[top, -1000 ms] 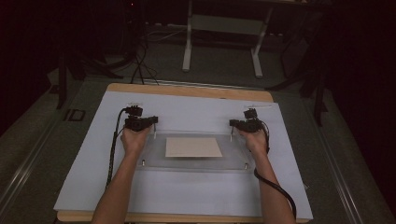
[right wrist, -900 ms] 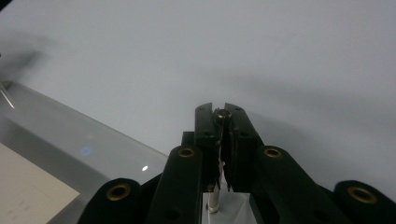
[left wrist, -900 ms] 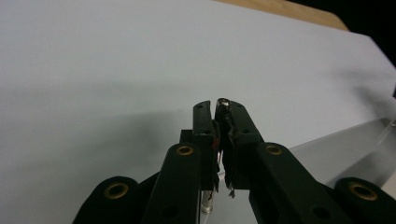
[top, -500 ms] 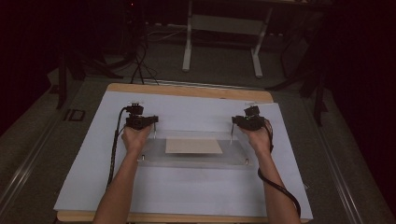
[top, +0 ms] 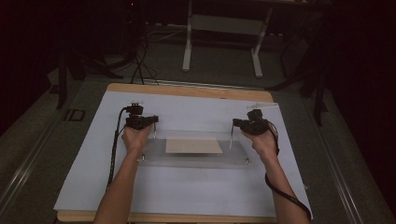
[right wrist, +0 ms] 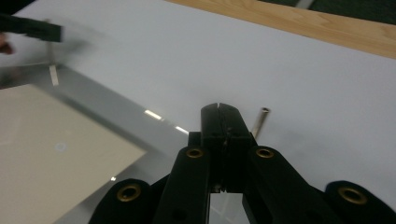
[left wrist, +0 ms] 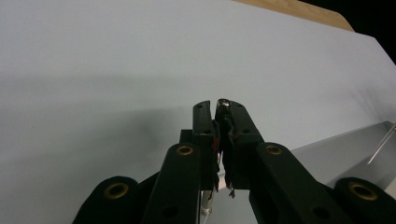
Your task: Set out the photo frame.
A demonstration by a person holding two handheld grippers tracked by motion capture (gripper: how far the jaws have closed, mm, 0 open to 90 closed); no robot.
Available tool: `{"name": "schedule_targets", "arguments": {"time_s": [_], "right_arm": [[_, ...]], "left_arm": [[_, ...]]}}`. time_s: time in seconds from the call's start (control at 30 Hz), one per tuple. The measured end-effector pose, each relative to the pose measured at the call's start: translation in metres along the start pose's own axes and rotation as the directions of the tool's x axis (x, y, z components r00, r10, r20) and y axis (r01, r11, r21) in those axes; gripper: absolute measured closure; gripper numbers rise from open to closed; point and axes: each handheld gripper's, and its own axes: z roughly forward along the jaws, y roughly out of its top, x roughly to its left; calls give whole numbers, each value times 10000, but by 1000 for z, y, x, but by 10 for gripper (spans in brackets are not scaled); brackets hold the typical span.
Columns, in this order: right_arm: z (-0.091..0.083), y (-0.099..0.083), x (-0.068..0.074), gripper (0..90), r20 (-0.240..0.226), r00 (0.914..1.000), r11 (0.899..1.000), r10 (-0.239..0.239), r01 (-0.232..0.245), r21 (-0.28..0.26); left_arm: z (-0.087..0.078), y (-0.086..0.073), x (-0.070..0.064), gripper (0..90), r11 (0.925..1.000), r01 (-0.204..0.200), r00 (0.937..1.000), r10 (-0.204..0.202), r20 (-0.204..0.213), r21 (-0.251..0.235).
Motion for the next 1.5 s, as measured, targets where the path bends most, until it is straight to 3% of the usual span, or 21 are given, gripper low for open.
{"name": "schedule_targets", "arguments": {"time_s": [0.3,0.6,0.67,0.83,0.87,1.07,1.2,1.27,1.37,1.5], "right_arm": [[-31,7,40,900,-748,9916,9942,-1054,1068,157],[-50,8,74,900,-1204,9728,9795,-1978,2010,156],[-56,8,85,900,-1364,9639,9727,-2289,2320,72],[-60,5,96,900,-1673,9544,9682,-2471,2501,-31],[-61,2,101,900,-1934,9487,9672,-2501,2538,-62],[-65,-9,116,900,-2456,9320,9626,-2665,2701,-195],[-69,-13,124,900,-2609,9234,9584,-2816,2838,-298],[-74,-17,132,900,-2820,9127,9541,-2958,2965,-411],[-76,-22,140,900,-2968,9031,9493,-3104,3108,-471],[-78,-27,147,900,-3079,8967,9467,-3179,3182,-507]], "left_arm": [[0,0,1,845,9999,103,9999,-103,59,-43],[1,1,1,845,9999,149,9999,-149,78,7],[1,1,1,845,9999,172,9998,-173,75,14],[1,1,1,845,9998,204,9998,-205,78,45],[1,1,1,845,9998,207,9998,-208,80,61],[1,2,1,845,9997,213,9997,-214,76,128],[2,3,1,845,9996,223,9997,-224,70,151],[2,3,2,845,9995,266,9996,-267,74,161],[2,3,2,845,9995,276,9996,-277,77,163],[2,3,2,845,9995,274,9996,-276,81,165]]}}
